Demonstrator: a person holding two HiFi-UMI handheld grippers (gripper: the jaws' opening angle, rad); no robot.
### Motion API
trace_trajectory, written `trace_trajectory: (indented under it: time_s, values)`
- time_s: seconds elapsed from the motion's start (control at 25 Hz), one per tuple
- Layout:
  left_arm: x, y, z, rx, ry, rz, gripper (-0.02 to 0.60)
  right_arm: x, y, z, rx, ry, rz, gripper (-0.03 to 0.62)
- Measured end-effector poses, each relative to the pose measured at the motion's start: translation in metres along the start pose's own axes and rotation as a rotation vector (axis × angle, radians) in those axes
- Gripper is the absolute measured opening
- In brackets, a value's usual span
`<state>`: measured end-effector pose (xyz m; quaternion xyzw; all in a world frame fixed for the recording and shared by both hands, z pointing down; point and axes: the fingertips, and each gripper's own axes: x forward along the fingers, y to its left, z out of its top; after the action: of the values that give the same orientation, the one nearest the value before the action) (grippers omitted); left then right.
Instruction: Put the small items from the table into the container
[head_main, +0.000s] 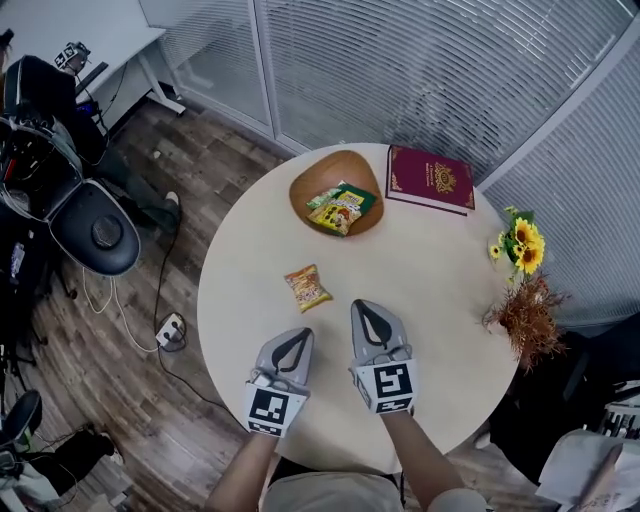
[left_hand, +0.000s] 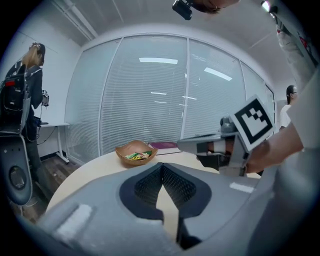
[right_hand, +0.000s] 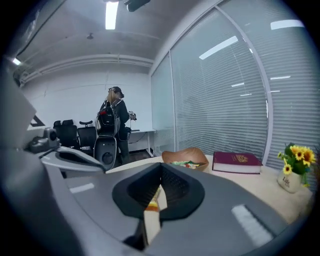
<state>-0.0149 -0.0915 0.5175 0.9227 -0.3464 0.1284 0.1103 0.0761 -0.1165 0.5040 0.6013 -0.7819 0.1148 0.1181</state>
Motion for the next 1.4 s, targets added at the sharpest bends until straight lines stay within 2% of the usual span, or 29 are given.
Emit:
trace_trajectory:
  time_s: [0.28, 0.48, 0.68, 0.8, 0.84, 0.92, 1.12, 1.28, 1.4]
  values:
    - [-0.005, -0.010, -0.009, 0.027, 0.019, -0.015, -0.008, -0.039, 0.027, -0.058, 0.096, 0.080, -0.017, 0.003]
    - [-0.011, -0.010, -0.010, 0.008, 0.009, -0.028, -0.006, -0.041, 0.044, -0.073, 0.100, 0.106, 0.008, 0.003]
    - [-0.019, 0.008, -0.006, 0.000, -0.007, 0.034, -0.005, -0.023, 0.047, -0.073, 0.092, 0.106, 0.020, 0.003]
    - [-0.026, 0.022, -0.004, 0.002, -0.006, 0.063, -0.005, 0.007, 0.052, -0.077, 0.060, 0.144, 0.047, 0.003]
    - [-0.029, 0.026, -0.005, 0.005, -0.003, 0.073, -0.005, 0.019, 0.054, -0.080, 0.050, 0.163, 0.062, 0.022]
    - [-0.035, 0.035, -0.007, 0.006, 0.002, 0.091, -0.005, 0.043, 0.059, -0.088, 0.024, 0.207, 0.088, 0.119]
    - [-0.047, 0.051, -0.005, -0.012, -0.001, 0.117, -0.005, 0.095, 0.057, -0.108, -0.056, 0.277, 0.095, 0.289]
    - [-0.055, 0.059, -0.014, -0.015, 0.017, 0.121, -0.005, 0.124, 0.052, -0.119, -0.071, 0.343, 0.108, 0.299]
    - [-0.060, 0.062, -0.021, -0.035, 0.024, 0.131, -0.005, 0.130, 0.040, -0.128, -0.052, 0.340, 0.081, 0.257]
